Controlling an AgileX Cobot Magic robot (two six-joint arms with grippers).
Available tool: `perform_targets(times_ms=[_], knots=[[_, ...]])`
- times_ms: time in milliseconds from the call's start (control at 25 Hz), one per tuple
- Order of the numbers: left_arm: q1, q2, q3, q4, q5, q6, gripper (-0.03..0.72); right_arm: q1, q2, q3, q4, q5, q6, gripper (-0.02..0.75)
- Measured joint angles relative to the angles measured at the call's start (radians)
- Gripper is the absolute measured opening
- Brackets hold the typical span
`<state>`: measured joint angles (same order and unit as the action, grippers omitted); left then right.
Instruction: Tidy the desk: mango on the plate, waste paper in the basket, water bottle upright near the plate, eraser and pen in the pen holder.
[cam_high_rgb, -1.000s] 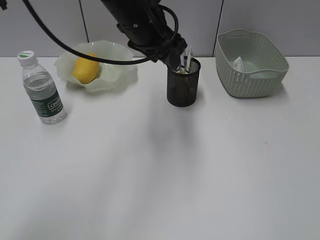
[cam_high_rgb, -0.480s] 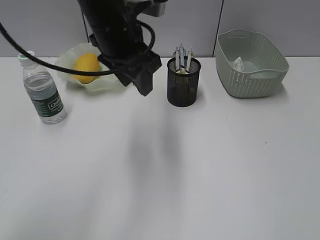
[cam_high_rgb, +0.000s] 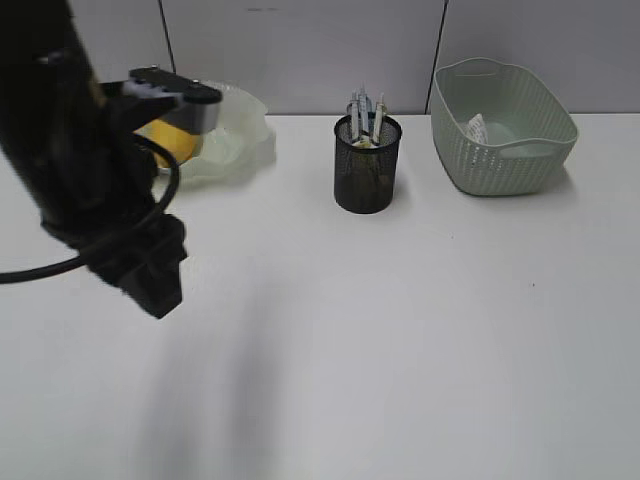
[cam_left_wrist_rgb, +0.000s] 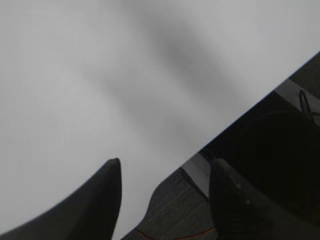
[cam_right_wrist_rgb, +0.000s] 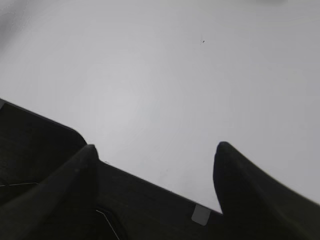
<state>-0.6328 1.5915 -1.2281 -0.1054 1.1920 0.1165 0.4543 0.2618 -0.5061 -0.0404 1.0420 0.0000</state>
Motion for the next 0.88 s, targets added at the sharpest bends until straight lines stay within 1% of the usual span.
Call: perform_targets(times_ms=[200,360,560,760,880], knots=[[0.000,-0.279,0.205,-0.001,-0.034,-0.031,0.429,0.000,0.000,0.000,0.000,0.000,0.000,0.559],[0.000,-0.539,0.320,0.029,-0.035,-0.068,0.429,0.000,0.000,0.000,0.000,0.000,0.005,0.559],[0.000,-0.888,0.411,0.055,-0.036,-0.139,0.428,0.000,0.000,0.000,0.000,0.000,0.006,0.559],[0.000,-1.163,0.479,0.063,-0.029,-0.151,0.432,0.000,0.000,0.000,0.000,0.000,0.006,0.559],[0.000,-1.288,0.513,0.070,-0.006,-0.154,0.432,0.000,0.000,0.000,0.000,0.000,0.006,0.559]])
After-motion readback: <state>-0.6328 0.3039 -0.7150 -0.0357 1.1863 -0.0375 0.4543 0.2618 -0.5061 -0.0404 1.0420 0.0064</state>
